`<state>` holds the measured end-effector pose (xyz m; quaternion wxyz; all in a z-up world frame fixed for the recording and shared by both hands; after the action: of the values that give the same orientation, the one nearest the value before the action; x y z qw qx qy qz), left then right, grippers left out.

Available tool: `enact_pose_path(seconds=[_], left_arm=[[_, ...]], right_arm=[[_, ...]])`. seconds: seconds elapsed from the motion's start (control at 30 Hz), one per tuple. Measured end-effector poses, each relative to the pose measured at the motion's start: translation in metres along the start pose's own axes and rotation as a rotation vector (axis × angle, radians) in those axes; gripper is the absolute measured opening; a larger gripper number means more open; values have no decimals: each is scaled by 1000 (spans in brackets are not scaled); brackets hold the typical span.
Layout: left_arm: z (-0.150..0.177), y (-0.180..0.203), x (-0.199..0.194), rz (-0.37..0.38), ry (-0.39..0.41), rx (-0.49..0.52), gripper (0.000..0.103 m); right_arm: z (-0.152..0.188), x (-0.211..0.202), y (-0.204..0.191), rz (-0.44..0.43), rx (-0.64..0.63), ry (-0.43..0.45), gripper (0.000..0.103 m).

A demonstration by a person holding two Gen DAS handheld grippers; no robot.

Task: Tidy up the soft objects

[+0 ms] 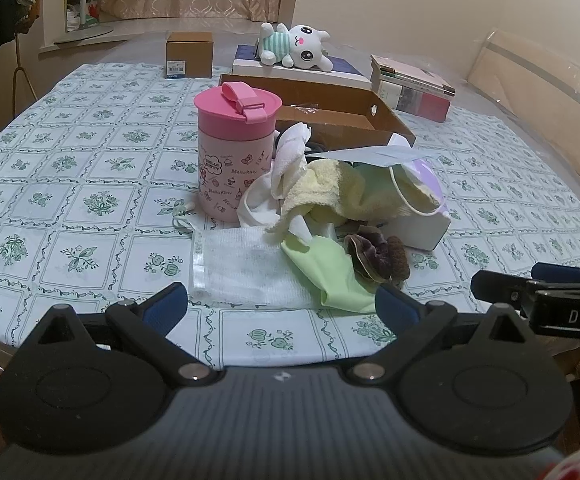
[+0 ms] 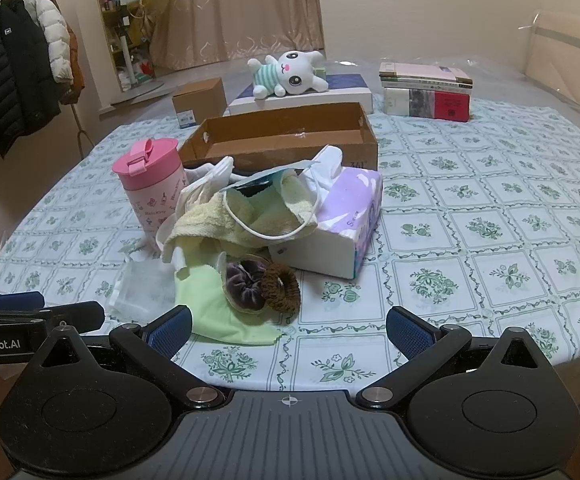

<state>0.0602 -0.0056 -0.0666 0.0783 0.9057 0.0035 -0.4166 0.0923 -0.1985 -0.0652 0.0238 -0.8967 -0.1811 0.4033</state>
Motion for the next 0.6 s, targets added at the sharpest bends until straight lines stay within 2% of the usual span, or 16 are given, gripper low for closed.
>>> enact_pose_path(seconds=[0.6], left_arm=[[0,2,0,3,-2,-1,99]], right_arm=[[0,0,1,2,4,0,103]])
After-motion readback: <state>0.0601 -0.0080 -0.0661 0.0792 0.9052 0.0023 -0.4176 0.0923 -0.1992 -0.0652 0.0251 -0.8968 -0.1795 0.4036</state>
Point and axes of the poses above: each gripper's, at about its wrist camera, not at the fingertips, and x roughly the way its jaws point, y to its right, z to its underside, the point moved 9 cm from there along x, roughly the way its jaws point, and after that the axes turned 6 degrees about -y, right-handed, at the moved point
